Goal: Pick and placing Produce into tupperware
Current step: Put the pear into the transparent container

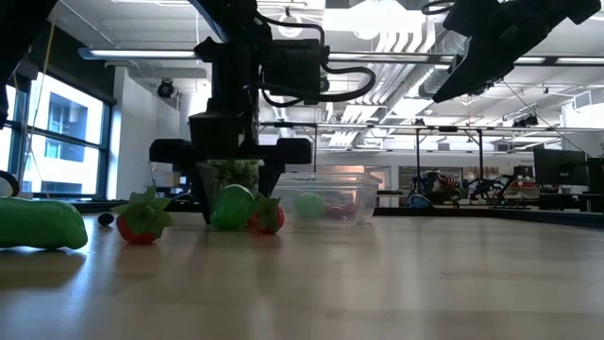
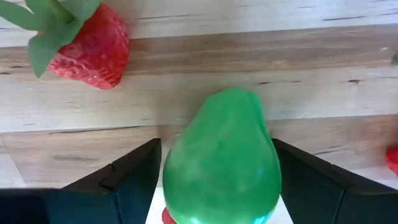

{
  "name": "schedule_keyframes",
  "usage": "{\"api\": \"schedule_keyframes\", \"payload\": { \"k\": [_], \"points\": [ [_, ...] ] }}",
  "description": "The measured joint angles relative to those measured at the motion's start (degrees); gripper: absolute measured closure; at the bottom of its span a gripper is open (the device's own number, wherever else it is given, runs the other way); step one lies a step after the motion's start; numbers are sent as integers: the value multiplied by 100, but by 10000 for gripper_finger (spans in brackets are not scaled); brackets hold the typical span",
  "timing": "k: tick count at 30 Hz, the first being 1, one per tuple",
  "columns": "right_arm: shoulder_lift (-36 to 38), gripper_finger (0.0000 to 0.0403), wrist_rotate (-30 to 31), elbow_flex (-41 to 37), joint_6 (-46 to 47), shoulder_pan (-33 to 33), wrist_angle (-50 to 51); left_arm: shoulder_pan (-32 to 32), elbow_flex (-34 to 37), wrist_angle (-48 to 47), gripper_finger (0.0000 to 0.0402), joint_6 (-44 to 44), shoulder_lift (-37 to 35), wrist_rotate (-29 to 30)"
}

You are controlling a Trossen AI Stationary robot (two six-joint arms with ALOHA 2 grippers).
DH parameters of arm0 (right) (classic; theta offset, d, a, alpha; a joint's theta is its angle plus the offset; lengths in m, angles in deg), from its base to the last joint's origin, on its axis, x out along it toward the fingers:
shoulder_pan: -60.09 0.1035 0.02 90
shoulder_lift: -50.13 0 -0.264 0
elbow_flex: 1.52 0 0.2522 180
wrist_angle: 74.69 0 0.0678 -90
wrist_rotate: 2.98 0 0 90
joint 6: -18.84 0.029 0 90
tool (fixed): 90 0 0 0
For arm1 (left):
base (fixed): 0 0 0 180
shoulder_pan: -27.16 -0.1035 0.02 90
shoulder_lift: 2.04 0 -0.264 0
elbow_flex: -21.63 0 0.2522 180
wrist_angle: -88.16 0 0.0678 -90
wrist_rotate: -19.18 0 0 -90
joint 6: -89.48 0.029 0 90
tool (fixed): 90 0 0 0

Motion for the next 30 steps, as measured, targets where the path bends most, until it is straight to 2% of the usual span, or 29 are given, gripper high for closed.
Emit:
{"api": "schedule_keyframes", "payload": {
  "k": [18,30],
  "points": [
    [1,327,22,0,2,0,0,0,-2,11,183,-26,0,-145],
    [-1,327,17,0,0,0,0,0,-2,42,184,-144,-2,-101]
  ]
}}
